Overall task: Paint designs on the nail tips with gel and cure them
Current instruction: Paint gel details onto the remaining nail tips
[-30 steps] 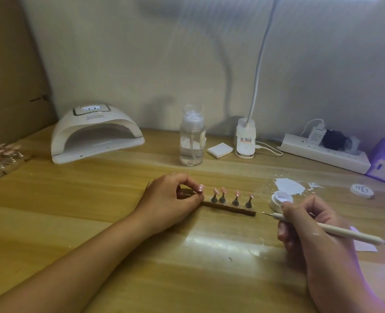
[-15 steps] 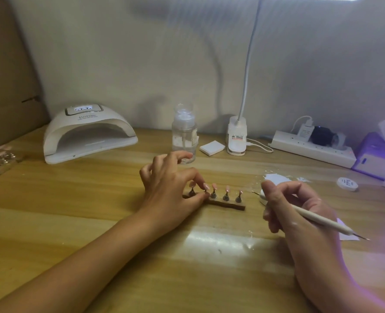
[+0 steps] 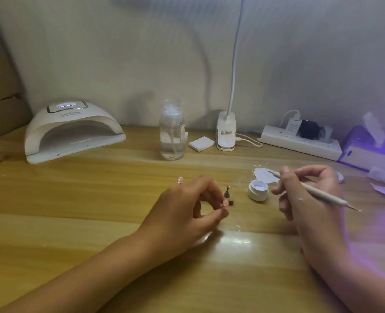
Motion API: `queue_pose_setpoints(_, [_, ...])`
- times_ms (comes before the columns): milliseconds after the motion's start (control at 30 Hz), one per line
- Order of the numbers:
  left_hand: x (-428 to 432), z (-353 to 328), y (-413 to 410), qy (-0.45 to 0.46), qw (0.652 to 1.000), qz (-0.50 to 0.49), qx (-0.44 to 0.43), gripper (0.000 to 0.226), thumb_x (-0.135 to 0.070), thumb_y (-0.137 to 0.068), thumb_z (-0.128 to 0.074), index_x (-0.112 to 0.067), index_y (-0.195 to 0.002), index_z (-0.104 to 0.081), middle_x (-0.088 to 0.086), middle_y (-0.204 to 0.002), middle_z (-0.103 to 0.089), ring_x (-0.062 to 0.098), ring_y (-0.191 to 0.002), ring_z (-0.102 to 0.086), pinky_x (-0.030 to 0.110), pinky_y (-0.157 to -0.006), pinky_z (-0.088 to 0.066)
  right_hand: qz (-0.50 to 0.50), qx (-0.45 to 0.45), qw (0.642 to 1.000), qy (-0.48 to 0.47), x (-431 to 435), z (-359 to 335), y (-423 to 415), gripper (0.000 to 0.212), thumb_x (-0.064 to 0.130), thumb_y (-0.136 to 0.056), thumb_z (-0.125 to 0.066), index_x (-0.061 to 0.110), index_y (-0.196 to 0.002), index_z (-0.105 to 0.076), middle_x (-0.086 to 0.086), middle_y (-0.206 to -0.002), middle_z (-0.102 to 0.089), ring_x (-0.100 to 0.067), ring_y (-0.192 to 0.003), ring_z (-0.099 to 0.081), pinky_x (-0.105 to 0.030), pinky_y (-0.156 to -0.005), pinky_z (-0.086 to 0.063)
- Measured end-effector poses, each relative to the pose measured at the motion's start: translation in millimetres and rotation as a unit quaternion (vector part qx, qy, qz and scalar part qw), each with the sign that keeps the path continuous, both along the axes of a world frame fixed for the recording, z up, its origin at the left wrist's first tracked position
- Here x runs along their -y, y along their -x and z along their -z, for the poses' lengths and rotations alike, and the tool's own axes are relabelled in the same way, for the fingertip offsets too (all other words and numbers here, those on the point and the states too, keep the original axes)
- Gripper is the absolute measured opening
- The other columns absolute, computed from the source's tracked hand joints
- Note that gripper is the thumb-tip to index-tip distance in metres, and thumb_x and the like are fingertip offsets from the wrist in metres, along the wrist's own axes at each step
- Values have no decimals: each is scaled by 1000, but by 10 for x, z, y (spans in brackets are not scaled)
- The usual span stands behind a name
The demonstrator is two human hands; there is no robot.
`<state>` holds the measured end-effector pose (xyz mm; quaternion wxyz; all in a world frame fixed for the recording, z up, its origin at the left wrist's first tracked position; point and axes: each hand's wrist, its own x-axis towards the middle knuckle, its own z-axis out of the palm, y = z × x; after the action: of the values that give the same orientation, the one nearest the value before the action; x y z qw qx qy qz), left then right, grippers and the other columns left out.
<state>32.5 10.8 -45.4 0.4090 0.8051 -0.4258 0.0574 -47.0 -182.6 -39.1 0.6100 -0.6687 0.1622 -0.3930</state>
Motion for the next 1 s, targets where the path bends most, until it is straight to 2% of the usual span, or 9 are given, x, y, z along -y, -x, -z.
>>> queue_pose_setpoints(67, [-2, 25, -22, -23, 998, 22, -51, 10, -36, -83, -73, -35, -91, -67, -29, -86, -67, 2, -58, -56, 26, -97, -41, 12, -35, 999, 4, 74, 40, -10, 23, 27, -93, -67, 22, -82, -48, -3, -63, -70, -8, -42, -51, -22, -42, -38])
queue_pose_setpoints(133, [-11, 29, -44, -32, 998, 25, -55, 7, -37, -83, -73, -36, -91, -73, -32, -84, -65, 2, -55, -51, 8, -72, -36, 14, -62, 998, -3, 103, 82, -27, 23, 20, -86, -66, 22, -71, -47, -3, -56, -66, -7, -40, -47, -23, -43, -35])
queue_pose_setpoints(400, [-26, -13, -110, -9, 995, 55, -85, 10, -23, -86, -75, -33, -87, -75, -16, -88, -61, 10, -59, -45, 14, -66, -34, -16, -25, 999, -24, -12, -5, -21, 17, 18, -95, -62, 16, -82, -51, -5, -61, -70, -11, -42, -56, -18, -37, -39])
queue_pose_setpoints(533, [25, 24, -39, -18, 998, 35, -48, 9, -25, -85, -74, -34, -86, -72, -26, -79, -60, 4, -59, -48, 43, -75, -44, -115, -23, 992, -52, -293, -72, 30, 19, 30, -90, -69, 15, -88, -56, -6, -71, -72, -12, -49, -59, -19, -39, -41])
queue_pose_setpoints(667, [31, 49, -11, -23, 999, 31, 0, 8, -21, -83, -76, -27, -85, -72, -40, -72, -55, -14, -59, -49, 7, -60, -32, -163, -77, 979, -95, -449, -5, 66, 26, 25, -85, -71, 14, -83, -48, -8, -57, -64, -12, -41, -48, -19, -38, -37])
queue_pose_setpoints(767, [30, 47, -29, -15, 999, 42, -9, 10, -18, -82, -77, -25, -82, -70, -39, -70, -55, -19, -57, -48, 18, -64, -41, -168, -78, 978, -98, -453, 12, 63, 23, 10, -85, -67, 11, -76, -45, -12, -52, -60, -12, -39, -47, -18, -39, -39])
queue_pose_setpoints(867, [21, 31, -58, -23, 998, 60, -13, 19, -12, -81, -77, -28, -81, -68, -40, -64, -54, -9, -50, -46, 5, -57, -33, -156, -77, 982, -71, -458, 14, 59, 26, 11, -74, -67, 20, -60, -46, -15, -48, -58, -13, -38, -47, -16, -39, -37])
queue_pose_setpoints(967, [16, 8, -63, -24, 998, 64, -11, 17, -9, -80, -78, -23, -81, -69, -44, -58, -49, -11, -49, -45, 8, -79, -41, -156, -87, 982, -59, -467, 7, 56, 21, 18, -66, -61, 24, -52, -46, -15, -47, -58, -14, -38, -47, -16, -40, -37])
queue_pose_setpoints(1000, [16, -2, -51, -22, 997, 67, -17, 15, -10, -80, -78, -22, -81, -69, -45, -57, -48, -13, -50, -45, 33, -93, -46, -157, -91, 982, -56, -468, 9, 53, 21, 19, -66, -61, 24, -52, -45, -16, -48, -58, -14, -38, -47, -16, -40, -38])
